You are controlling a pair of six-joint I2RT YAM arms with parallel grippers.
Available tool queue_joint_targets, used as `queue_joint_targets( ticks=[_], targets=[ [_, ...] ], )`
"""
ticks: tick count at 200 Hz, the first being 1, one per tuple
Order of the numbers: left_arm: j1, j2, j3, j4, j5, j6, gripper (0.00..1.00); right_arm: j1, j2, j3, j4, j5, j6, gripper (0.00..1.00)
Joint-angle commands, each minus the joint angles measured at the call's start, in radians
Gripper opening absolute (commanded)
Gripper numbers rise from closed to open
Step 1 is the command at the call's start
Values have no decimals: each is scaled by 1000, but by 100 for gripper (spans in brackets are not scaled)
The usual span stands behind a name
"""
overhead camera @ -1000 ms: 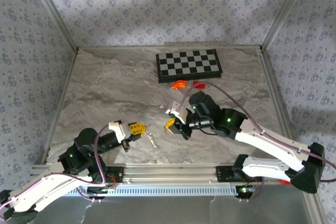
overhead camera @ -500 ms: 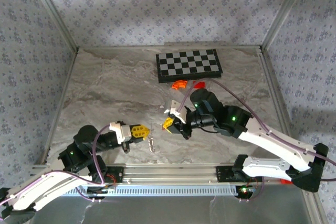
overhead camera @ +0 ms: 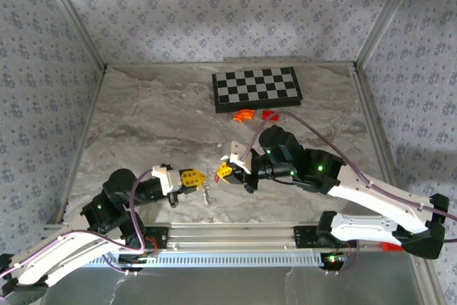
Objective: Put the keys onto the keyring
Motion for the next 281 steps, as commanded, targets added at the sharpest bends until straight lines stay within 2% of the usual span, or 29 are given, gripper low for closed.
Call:
queue_joint_targets(
  ticks=[1, 281],
  targets=[
    [-6, 5, 34, 63, -5, 17, 0, 8, 3, 5, 21, 13, -18, 0],
    [-6, -12, 18, 64, -20, 16, 0, 27, 3, -8, 24, -2, -66, 0]
  ],
)
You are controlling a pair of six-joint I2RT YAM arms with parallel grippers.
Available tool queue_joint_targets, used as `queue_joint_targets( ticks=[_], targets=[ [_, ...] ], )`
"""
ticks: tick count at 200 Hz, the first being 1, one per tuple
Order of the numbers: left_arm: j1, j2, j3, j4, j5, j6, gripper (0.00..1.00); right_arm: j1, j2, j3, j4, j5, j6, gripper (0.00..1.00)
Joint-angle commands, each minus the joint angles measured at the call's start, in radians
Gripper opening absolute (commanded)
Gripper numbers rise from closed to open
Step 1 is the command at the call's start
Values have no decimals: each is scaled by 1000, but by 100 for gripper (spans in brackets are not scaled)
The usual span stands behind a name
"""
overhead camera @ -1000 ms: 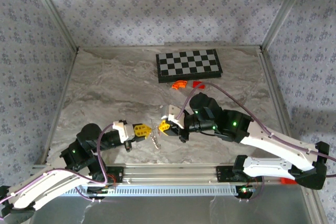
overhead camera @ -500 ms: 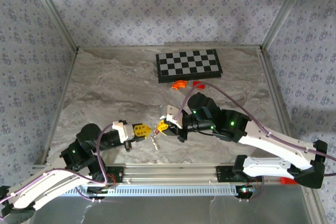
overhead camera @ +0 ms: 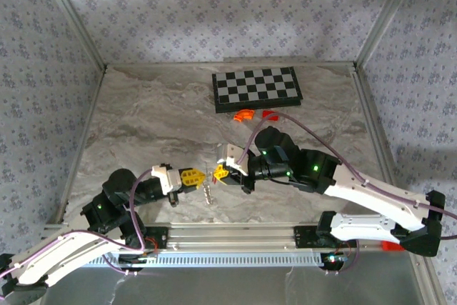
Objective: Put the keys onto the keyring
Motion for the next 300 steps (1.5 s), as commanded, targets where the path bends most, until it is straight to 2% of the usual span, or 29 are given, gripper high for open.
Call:
queue_joint_targets(
  ticks=[1, 86, 300],
  targets=[
    [-6, -14, 18, 54, -8, 11, 0, 8, -21, -7, -1, -1, -18, 0],
    [-7, -16, 16, 54, -7, 13, 0, -10, -49, -22, 16, -25, -6, 0],
    [-6, -11, 20, 60, -2, 13, 0, -15, -8, -19, 54, -44, -10, 0]
  ],
)
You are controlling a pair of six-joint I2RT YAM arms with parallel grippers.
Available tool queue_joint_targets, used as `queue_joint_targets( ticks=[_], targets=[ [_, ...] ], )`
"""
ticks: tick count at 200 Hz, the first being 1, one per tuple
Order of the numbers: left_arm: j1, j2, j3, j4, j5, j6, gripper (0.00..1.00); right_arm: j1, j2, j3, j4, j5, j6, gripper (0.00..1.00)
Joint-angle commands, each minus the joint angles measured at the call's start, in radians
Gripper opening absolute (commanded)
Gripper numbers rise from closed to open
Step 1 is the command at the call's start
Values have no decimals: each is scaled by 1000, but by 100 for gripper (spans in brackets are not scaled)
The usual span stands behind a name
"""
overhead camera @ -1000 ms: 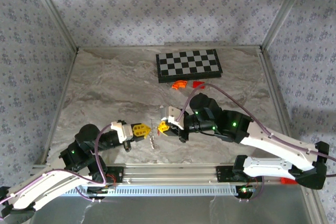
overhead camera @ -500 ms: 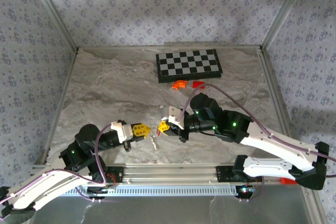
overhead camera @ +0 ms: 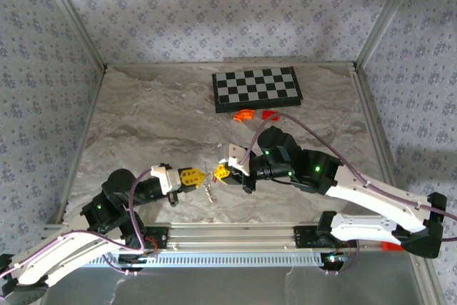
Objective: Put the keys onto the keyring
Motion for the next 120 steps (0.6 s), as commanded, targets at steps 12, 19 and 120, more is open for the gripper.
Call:
queue_joint_targets(
  ticks=[12, 19, 120],
  targets=[
    [-6, -7, 21, 57, 4, 13, 0, -4, 11, -1, 29, -24, -4, 0],
    [-7, -6, 21, 55, 4, 13, 0, -4, 12, 0, 29, -24, -5, 0],
    [-6, -1, 22, 52, 7, 14, 0, -4, 23, 6, 35, -33, -13, 0]
  ],
)
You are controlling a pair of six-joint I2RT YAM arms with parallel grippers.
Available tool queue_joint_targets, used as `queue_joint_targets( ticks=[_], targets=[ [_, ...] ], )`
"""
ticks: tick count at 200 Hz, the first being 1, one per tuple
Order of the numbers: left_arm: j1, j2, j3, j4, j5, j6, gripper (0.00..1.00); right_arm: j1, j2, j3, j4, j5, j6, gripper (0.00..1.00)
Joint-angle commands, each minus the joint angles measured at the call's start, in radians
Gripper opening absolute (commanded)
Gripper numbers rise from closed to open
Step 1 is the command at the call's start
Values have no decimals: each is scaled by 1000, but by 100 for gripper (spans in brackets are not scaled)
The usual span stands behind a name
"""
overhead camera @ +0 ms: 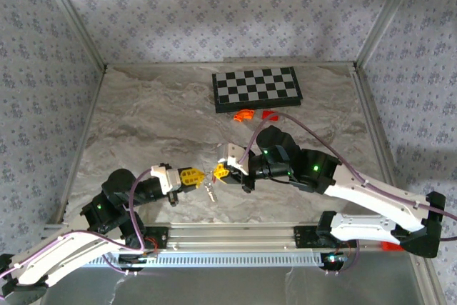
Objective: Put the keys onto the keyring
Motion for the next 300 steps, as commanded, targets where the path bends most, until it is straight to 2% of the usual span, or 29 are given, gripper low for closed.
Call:
queue_joint_targets(
  ticks=[1, 300],
  targets=[
    [-6, -1, 22, 52, 11, 11, 0, 0, 13, 6, 27, -29, -13, 0],
    [-7, -6, 17, 46, 5, 11, 0, -1, -15, -5, 29, -2, -23, 0]
  ],
)
